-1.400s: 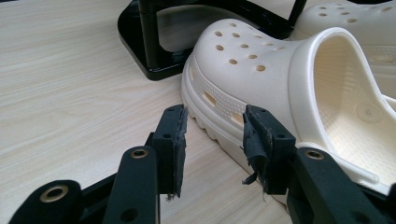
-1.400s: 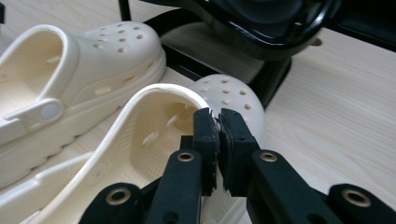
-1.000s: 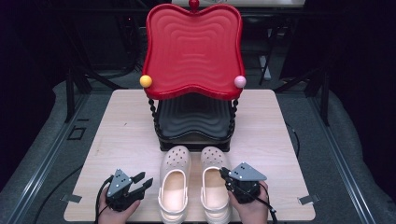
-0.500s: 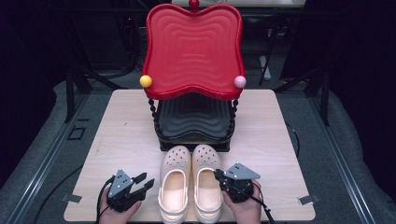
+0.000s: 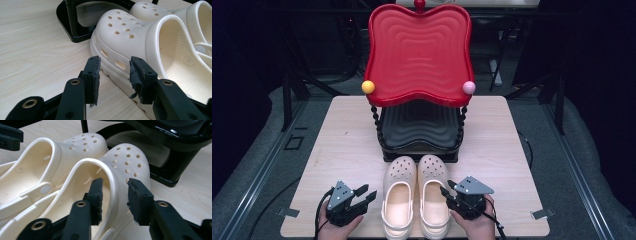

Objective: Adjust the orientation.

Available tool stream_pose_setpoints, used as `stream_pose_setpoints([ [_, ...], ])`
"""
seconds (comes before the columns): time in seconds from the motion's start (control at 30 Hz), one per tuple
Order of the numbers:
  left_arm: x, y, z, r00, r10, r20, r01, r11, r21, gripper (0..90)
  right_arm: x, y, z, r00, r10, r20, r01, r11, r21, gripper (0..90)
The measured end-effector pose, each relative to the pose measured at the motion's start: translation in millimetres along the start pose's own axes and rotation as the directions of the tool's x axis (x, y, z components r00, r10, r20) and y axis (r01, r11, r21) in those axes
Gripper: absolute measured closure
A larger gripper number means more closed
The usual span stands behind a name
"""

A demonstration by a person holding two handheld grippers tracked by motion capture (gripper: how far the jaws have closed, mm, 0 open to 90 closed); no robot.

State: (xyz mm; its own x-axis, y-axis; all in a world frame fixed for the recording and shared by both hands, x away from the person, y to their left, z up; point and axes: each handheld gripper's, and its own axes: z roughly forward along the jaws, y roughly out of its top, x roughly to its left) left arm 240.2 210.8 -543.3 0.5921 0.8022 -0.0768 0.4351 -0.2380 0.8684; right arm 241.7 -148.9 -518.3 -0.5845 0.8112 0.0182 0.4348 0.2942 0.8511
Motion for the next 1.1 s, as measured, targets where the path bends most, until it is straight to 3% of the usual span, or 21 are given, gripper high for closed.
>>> stream_pose_setpoints([
  [0.13, -2.1, 0.3, 0.8, 0.9999, -0.001, 0.015, 0.001, 0.9998, 0.02, 62.2, 0.0, -0.4, -0.3, 1.0, 0.006, -0.002, -0.006, 1.0, 0.017, 61.5],
  [0.2, -5.6, 1.0, 1.5, 0.9993, 0.002, 0.037, -0.003, 0.9995, 0.031, 62.3, 2.2, -1.2, -1.8, 0.9992, -0.037, -0.012, 0.037, 0.999, 0.011, 59.8],
  [0.4, -16.9, 4.7, 4.2, 0.9964, 0.045, 0.072, -0.047, 0.9985, 0.028, 62.0, 2.1, -1.0, -3.9, 0.9985, -0.053, -0.009, 0.054, 0.998, 0.012, 57.9],
  [0.7, -21.9, 15.7, 11.2, 0.9957, 0.029, 0.088, -0.03, 0.9994, 0.014, 56.3, -3.0, 1.1, -2.2, 0.9987, -0.048, 0.015, 0.048, 0.999, 0.003, 57.8],
  [0.83, -26.4, 24.1, 15.4, 0.9947, 0.056, 0.087, -0.056, 0.9984, 0.001, 60.5, -3.1, 2.2, 0.4, 0.9988, -0.048, -0.006, 0.048, 0.999, 0.026, 62.6],
  [1.1, -30.8, 34.1, 27.5, 0.9955, 0.059, 0.074, -0.06, 0.9981, 0.016, 63.9, -2.9, 3.0, 5.9, 0.998, -0.062, 0.007, 0.062, 0.998, 0.029, 64.4],
])
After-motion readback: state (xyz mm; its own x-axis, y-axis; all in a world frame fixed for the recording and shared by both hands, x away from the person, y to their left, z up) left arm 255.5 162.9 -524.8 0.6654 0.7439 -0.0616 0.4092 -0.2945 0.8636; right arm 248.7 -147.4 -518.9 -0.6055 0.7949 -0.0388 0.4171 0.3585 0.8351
